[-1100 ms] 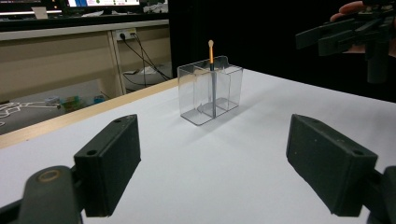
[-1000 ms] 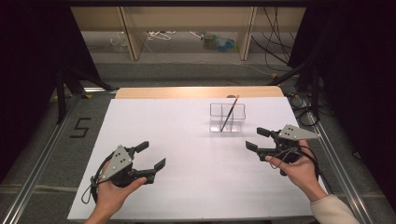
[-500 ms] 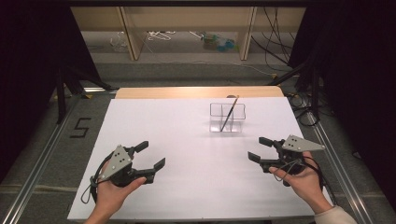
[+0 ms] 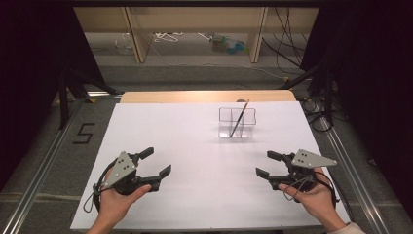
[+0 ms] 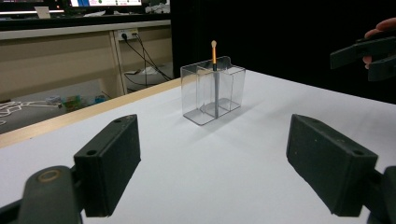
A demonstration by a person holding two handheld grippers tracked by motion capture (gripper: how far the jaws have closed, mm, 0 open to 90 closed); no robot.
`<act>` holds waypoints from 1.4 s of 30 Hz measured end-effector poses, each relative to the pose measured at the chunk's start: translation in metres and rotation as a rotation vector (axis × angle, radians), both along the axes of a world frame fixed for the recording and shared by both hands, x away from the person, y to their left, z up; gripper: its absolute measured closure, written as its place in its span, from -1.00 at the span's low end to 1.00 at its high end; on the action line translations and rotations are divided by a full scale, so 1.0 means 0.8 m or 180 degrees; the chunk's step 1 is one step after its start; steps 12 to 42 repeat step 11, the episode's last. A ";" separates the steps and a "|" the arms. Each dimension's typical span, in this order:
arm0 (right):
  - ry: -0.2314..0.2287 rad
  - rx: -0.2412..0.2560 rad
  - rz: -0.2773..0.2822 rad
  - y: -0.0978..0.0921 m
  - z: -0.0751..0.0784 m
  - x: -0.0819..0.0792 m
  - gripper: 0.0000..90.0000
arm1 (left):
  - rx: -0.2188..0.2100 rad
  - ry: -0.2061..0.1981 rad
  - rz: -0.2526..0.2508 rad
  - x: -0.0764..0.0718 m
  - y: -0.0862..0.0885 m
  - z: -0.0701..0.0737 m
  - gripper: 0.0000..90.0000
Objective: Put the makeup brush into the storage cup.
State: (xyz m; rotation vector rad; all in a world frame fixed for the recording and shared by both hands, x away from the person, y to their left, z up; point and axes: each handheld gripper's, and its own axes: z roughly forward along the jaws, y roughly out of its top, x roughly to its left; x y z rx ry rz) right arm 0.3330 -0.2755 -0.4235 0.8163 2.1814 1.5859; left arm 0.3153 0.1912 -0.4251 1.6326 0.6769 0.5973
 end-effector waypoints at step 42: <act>0.0044 -0.0061 -0.0005 -0.003 -0.001 0.002 -0.44 | 0.0017 0.0025 -0.0015 0.001 -0.002 -0.002 -0.61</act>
